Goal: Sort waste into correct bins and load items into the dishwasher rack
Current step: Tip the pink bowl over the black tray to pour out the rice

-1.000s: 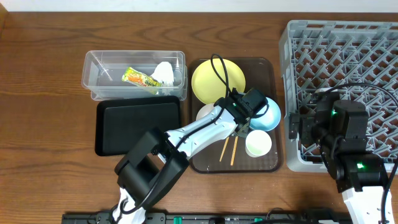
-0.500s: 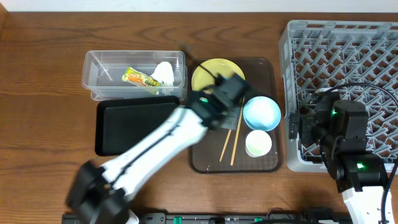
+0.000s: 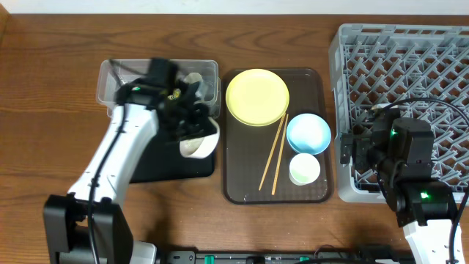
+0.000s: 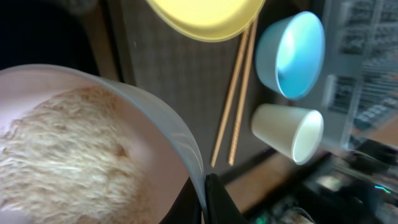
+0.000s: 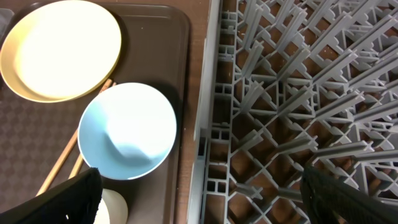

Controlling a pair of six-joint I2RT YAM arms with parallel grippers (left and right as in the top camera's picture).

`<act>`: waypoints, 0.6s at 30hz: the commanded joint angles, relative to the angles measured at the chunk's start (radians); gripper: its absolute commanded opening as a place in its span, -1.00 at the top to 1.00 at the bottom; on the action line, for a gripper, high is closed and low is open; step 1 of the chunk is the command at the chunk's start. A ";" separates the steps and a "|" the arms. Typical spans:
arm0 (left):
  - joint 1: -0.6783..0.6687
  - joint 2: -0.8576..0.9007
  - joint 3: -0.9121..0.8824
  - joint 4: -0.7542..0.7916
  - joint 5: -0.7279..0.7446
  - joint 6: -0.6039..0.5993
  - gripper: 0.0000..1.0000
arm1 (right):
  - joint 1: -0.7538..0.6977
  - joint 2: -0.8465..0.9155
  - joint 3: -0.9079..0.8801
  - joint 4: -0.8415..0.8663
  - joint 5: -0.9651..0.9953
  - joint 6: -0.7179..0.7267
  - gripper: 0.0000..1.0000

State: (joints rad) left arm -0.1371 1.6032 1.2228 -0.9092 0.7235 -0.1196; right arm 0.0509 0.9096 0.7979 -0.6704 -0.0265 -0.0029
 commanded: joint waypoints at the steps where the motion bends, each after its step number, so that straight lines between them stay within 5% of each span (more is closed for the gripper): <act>1: 0.116 0.002 -0.092 0.000 0.295 0.174 0.88 | 0.002 -0.001 0.020 -0.003 -0.001 0.017 -0.98; 13: 0.431 0.076 -0.320 0.062 0.652 0.265 0.88 | 0.002 -0.001 0.020 -0.006 -0.001 0.017 -0.99; 18: 0.502 0.085 -0.320 0.085 0.736 0.165 0.88 | 0.002 -0.001 0.020 -0.013 -0.001 0.017 -0.98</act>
State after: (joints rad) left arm 0.3332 1.6844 0.9035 -0.8330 1.3464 0.0994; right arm 0.0509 0.9096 0.7979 -0.6796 -0.0265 -0.0025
